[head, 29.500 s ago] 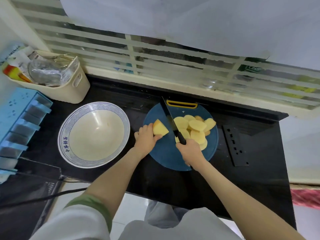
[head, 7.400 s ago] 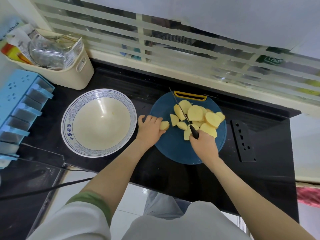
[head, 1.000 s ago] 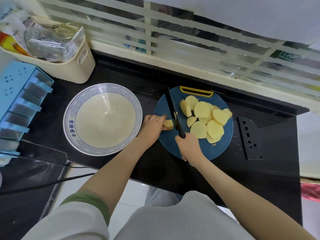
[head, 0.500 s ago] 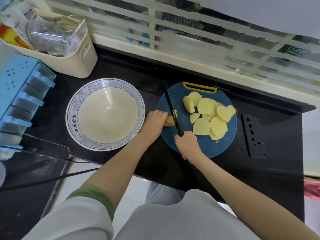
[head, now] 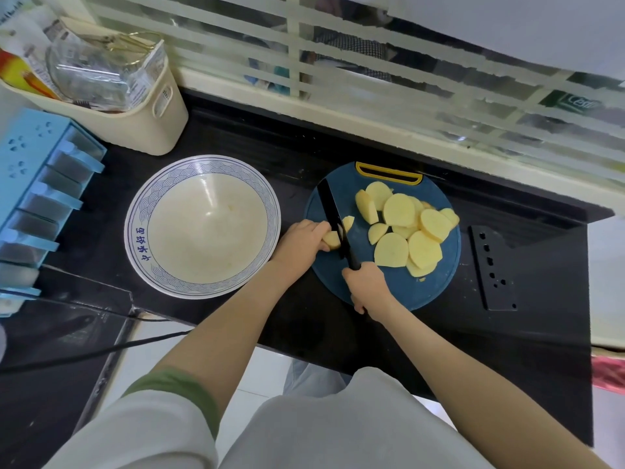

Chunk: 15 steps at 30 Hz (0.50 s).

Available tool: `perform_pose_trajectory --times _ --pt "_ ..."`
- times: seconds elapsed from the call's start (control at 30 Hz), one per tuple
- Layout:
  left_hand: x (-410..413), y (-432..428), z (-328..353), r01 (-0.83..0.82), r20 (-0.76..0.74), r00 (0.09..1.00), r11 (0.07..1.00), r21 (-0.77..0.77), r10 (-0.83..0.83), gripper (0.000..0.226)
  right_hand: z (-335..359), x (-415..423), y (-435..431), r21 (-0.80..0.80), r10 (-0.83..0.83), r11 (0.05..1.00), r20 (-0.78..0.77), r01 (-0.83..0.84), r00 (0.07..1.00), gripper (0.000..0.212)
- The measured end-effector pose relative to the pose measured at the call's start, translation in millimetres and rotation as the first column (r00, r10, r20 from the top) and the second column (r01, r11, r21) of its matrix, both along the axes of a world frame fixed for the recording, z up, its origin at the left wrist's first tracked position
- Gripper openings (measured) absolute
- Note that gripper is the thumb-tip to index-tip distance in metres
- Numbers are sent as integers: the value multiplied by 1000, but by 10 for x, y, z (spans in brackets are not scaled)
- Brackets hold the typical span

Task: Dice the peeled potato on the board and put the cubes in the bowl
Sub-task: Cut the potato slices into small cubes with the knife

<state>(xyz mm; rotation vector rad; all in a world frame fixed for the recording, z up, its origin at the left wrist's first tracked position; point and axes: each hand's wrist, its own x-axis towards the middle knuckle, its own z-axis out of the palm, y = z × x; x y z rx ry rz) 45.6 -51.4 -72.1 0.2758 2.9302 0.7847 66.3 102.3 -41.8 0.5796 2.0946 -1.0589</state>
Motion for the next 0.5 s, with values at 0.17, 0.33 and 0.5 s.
perform_pose_trajectory --times 0.17,0.33,0.5 --pt "11 16 -11 -34 -1 999 999 29 34 24 92 -100 84 -77 -27 997 -56 23 998 30" --pt "7 31 37 -83 61 995 992 91 77 28 247 -94 104 -133 -61 990 -84 49 995 34" --pt "51 -11 89 -80 -4 997 995 63 80 27 326 -6 18 -152 -32 988 -142 10 989 34"
